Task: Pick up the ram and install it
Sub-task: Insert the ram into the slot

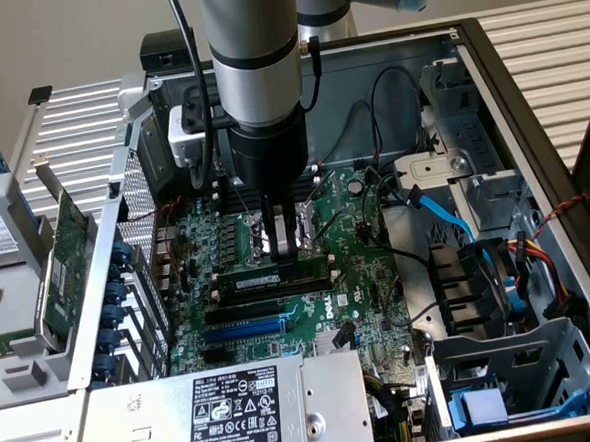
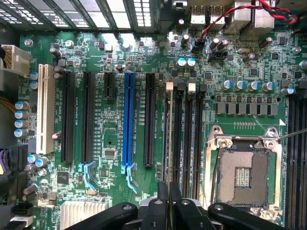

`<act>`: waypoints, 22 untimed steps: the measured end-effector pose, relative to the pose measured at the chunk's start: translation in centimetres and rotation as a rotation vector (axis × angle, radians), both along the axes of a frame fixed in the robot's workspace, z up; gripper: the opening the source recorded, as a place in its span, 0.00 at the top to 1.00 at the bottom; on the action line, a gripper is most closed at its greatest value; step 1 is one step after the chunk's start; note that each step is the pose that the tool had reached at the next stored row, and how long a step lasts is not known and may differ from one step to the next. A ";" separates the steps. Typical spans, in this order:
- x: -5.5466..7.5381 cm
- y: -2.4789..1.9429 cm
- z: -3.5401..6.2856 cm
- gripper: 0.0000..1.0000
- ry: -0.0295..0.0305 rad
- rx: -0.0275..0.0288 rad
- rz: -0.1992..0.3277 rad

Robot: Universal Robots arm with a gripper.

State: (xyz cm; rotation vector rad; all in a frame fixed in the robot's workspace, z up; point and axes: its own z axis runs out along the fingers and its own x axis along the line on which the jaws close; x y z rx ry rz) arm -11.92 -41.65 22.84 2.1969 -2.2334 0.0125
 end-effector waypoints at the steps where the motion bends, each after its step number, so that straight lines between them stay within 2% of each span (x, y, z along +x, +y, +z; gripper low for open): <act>1: 0.0 0.00 -0.04 0.87 -0.0002 0.0002 0.000; 13: 0.0 0.00 -0.17 0.87 -0.0003 0.0000 0.000; 14: 0.0 0.00 -0.17 0.85 -0.0002 0.0000 0.000; 16: 0.0 0.00 -0.16 0.73 -0.0001 0.0001 0.000; 18: 0.0 0.00 -0.14 0.73 -0.0002 0.0002 0.000; 19: 0.0 0.00 -0.11 0.67 -0.0001 0.0000 0.000; 22: -0.1 0.00 0.07 0.67 -0.0001 0.0000 0.000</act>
